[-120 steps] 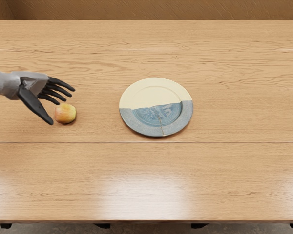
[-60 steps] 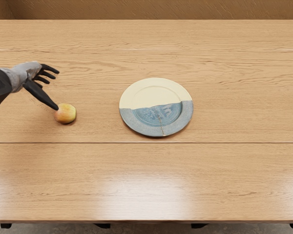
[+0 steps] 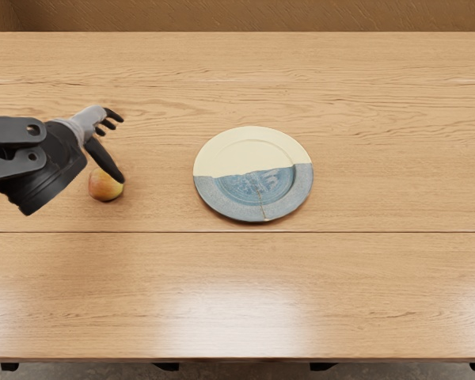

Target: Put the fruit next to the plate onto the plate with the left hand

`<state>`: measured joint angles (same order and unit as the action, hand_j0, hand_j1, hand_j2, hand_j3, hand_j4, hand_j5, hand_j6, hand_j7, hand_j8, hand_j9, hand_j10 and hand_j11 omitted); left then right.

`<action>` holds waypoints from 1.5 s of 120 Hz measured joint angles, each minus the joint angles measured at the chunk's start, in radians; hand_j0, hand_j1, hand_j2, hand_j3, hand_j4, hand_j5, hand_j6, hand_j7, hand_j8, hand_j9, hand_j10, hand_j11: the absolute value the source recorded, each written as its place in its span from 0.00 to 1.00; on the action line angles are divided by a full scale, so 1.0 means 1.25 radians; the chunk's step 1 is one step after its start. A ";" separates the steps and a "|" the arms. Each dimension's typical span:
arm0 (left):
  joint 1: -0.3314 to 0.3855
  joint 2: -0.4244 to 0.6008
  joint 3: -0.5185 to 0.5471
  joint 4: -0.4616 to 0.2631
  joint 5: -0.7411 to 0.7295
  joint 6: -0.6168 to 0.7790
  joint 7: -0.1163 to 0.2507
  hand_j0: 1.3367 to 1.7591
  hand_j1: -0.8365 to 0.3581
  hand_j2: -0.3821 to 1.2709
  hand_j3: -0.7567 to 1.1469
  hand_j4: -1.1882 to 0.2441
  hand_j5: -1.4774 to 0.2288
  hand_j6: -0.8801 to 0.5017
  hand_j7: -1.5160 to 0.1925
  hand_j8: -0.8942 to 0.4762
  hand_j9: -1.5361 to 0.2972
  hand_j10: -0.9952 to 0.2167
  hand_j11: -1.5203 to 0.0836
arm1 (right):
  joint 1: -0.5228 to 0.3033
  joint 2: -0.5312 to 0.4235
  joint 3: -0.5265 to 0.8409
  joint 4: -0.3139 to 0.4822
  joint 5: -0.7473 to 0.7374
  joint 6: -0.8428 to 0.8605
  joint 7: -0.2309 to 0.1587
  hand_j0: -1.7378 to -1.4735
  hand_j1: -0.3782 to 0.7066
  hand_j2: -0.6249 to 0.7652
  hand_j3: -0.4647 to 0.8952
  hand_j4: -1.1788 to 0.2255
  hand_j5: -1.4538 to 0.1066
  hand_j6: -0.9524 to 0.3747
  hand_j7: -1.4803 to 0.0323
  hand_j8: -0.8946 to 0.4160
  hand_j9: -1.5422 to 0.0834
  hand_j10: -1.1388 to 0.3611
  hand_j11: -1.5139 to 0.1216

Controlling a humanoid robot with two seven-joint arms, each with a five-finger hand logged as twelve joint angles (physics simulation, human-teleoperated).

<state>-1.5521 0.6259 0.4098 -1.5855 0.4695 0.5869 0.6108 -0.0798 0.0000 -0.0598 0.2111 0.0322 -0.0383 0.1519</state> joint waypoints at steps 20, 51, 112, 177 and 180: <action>0.000 0.000 0.084 0.002 -0.054 0.015 0.000 0.76 0.75 0.26 0.40 0.66 0.68 0.46 0.70 0.47 0.66 0.62 0.75 | 0.000 0.000 0.000 0.000 0.000 0.000 0.000 0.30 0.07 0.44 0.34 0.81 0.90 0.69 0.95 0.65 0.92 0.73 0.90; 0.005 -0.070 0.105 0.067 -0.086 0.019 0.000 0.76 0.75 0.26 0.40 0.66 0.68 0.46 0.70 0.47 0.66 0.62 0.75 | 0.000 0.000 0.000 0.000 0.000 0.000 0.001 0.30 0.07 0.44 0.34 0.81 0.90 0.69 0.95 0.65 0.92 0.73 0.90; 0.044 -0.184 0.114 0.203 -0.121 0.019 0.000 0.76 0.74 0.26 0.40 0.65 0.68 0.46 0.70 0.47 0.66 0.61 0.75 | 0.000 0.000 0.000 -0.001 0.000 0.000 0.002 0.30 0.07 0.44 0.34 0.81 0.90 0.69 0.95 0.65 0.92 0.73 0.90; 0.062 -0.224 0.137 0.239 -0.122 0.019 0.000 0.76 0.54 0.30 0.40 0.51 0.51 0.30 0.53 0.35 0.51 0.44 0.57 | 0.000 0.000 0.000 -0.001 -0.001 0.000 0.002 0.30 0.07 0.44 0.34 0.81 0.90 0.69 0.95 0.65 0.92 0.73 0.90; 0.062 -0.224 0.137 0.239 -0.122 0.019 0.001 0.76 0.54 0.30 0.40 0.49 0.50 0.29 0.52 0.35 0.49 0.43 0.55 | 0.000 0.000 0.000 -0.001 0.000 0.000 0.002 0.30 0.07 0.44 0.34 0.81 0.90 0.69 0.95 0.65 0.92 0.73 0.90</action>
<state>-1.4742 0.3454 0.5805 -1.2863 0.3176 0.6110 0.6116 -0.0798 0.0000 -0.0598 0.2102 0.0316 -0.0383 0.1549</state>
